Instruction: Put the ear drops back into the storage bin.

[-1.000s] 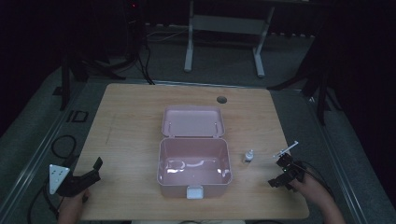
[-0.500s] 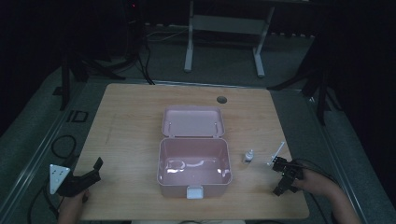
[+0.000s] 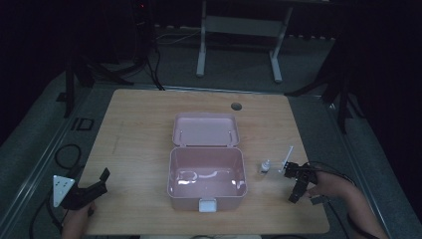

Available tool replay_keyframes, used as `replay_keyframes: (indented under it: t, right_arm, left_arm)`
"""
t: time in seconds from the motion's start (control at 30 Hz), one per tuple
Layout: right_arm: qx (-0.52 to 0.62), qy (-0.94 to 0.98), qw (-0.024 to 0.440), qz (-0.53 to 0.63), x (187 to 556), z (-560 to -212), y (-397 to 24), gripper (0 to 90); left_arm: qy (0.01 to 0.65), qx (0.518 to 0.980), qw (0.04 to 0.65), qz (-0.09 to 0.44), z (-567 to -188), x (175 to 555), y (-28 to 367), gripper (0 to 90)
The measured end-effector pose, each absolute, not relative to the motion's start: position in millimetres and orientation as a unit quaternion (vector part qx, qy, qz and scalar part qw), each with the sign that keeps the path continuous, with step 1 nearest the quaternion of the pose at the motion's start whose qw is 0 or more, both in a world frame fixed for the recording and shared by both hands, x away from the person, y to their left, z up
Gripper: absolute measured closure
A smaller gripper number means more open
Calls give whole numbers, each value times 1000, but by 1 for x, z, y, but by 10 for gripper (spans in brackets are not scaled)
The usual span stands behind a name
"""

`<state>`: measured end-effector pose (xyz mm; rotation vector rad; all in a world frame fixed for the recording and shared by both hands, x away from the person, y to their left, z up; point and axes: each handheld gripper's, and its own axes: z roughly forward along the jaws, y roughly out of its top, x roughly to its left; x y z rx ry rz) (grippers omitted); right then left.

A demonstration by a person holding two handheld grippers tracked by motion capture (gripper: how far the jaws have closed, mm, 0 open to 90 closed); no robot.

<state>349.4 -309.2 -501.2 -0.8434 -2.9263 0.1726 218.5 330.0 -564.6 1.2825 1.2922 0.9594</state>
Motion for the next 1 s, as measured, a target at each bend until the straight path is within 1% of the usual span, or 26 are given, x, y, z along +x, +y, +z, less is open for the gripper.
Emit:
replay_keyframes:
  t: [0.17,0.3,0.4,0.5,0.8,1.0]
  right_arm:
    - [-285,-956,44,47,359,-499,-305,142]
    - [-291,-954,59,42,367,-498,-300,137]
    - [-294,-953,62,42,374,-500,-295,136]
    - [-283,-957,55,33,379,-499,-289,137]
    - [-296,-953,58,16,398,-494,-268,133]
    - [-297,-953,61,10,408,-495,-254,146]
  left_arm:
    - [538,534,516,399,-565,219,330,5]
    - [538,534,516,398,-565,219,330,4]
    - [537,534,517,398,-565,219,330,5]
    - [538,534,517,398,-565,219,330,4]
    - [537,535,518,397,-565,219,330,4]
    - [536,536,518,397,-565,219,330,4]
